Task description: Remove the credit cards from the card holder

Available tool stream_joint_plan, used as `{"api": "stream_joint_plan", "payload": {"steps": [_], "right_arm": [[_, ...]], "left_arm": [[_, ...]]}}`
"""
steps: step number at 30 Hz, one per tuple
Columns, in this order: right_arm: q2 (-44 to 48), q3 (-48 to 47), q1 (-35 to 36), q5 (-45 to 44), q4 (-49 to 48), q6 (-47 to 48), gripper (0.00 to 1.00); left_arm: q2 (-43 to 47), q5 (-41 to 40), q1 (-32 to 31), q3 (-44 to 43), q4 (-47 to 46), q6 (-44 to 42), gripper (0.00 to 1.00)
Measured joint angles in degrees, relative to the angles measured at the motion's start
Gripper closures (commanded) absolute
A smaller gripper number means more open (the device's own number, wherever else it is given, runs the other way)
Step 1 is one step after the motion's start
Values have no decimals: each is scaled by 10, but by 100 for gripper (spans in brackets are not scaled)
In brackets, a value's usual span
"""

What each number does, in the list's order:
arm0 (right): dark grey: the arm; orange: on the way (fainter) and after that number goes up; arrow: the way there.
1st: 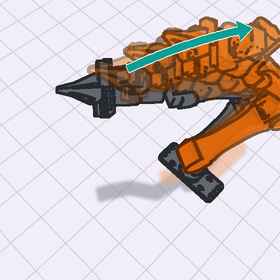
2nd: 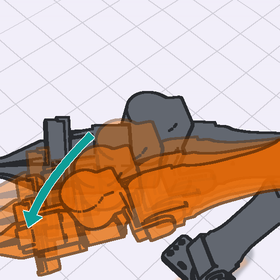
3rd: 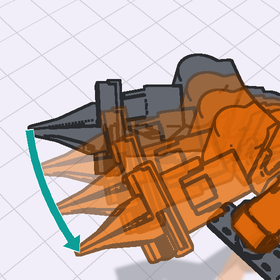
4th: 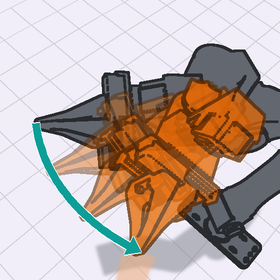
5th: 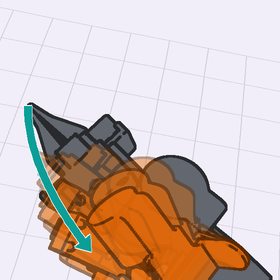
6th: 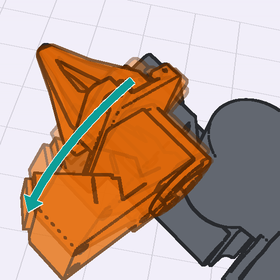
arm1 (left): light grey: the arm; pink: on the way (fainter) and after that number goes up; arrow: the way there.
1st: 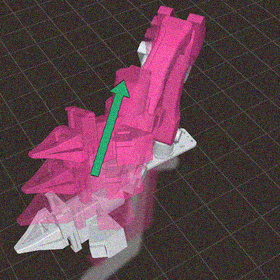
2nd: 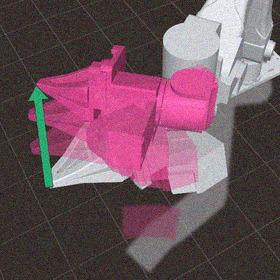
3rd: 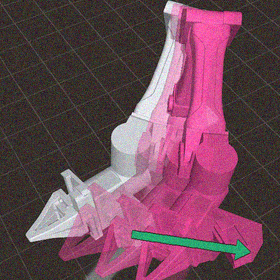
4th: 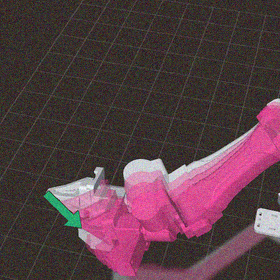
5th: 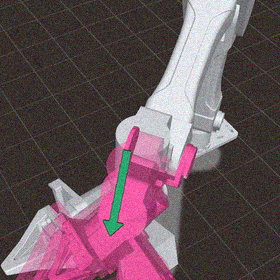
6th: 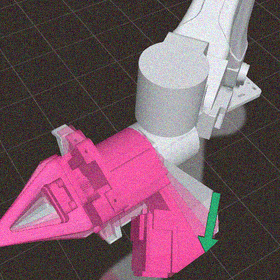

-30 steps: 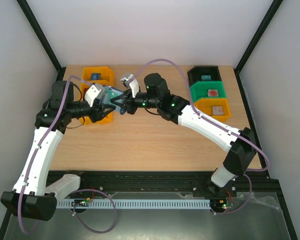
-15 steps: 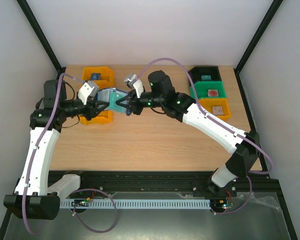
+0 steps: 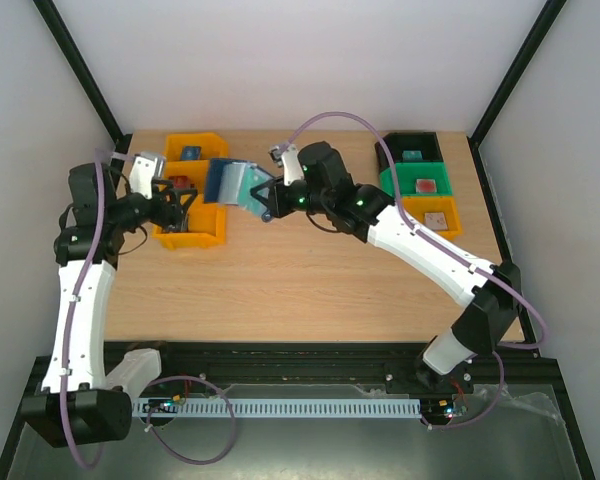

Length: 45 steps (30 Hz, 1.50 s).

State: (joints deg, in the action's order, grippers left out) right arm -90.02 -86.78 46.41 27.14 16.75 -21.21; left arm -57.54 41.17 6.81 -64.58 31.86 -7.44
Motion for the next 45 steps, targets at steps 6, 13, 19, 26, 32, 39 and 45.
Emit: {"api": "stream_joint_plan", "payload": {"steps": [6,13,19,26,32,39,45], "right_arm": [[-5,17,19,-226,56,-37,98],[-63,-15,57,-296,86,-35,98],[-102,-45,66,-283,100,-33,98],[-104,-65,65,-170,87,-3,98],[-95,-47,59,-65,55,28,98],[-70,-37,44,-3,47,58,98],[-45,-14,41,29,33,81,98]], "left_arm": [[0,9,22,7,-28,30,52],[13,170,-66,54,-54,44,71],[-7,186,-134,132,-94,89,81],[-33,114,-136,150,-148,135,86],[-30,104,-114,152,-163,148,84],[-10,131,-96,159,-177,156,82],[-4,145,-77,159,-180,163,75]]}}
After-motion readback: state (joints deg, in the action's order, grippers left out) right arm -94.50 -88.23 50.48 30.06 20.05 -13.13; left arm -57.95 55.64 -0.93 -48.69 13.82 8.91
